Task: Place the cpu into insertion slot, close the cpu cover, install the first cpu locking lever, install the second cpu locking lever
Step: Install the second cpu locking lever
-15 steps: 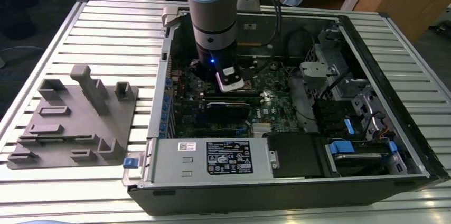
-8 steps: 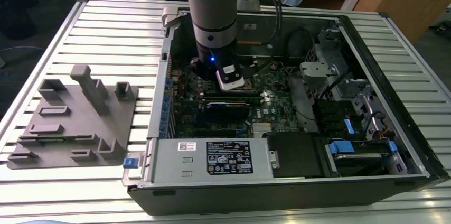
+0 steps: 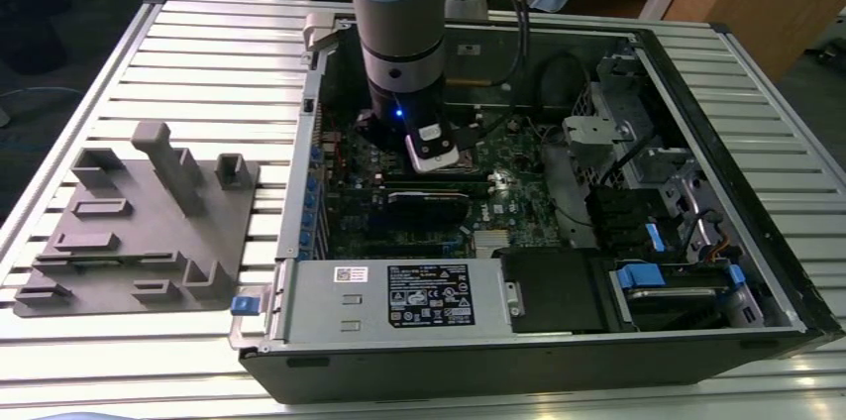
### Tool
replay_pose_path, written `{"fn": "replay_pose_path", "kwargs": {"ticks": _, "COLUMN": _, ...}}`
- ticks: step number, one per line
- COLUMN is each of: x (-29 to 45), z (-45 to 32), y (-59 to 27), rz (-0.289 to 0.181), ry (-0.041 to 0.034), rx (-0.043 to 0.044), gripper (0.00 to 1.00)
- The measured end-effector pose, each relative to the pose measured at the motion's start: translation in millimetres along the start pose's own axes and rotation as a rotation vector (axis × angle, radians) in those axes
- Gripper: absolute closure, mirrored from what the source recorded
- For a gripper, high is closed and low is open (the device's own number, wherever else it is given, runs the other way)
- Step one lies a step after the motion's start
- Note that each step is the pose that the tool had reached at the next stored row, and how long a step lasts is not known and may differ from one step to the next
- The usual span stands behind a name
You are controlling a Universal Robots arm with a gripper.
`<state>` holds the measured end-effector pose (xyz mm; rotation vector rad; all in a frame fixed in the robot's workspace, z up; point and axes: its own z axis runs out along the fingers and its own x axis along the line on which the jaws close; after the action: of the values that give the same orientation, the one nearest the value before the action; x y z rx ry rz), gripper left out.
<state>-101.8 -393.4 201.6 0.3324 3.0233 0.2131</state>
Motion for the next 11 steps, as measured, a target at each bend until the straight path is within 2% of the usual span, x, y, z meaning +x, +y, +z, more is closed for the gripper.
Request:
{"fn": "replay_pose_path", "kwargs": {"ticks": 7, "x": -1.2, "z": -0.7, "y": -5.1, "rz": 0.0, "ry": 0.0, "rx": 0.0, "gripper": 0.89}}
{"fn": "replay_pose_path", "kwargs": {"ticks": 11, "x": -1.8, "z": -0.8, "y": -7.7, "rz": 0.001, "ry": 0.002, "rx": -0.0097, "gripper": 0.89}}
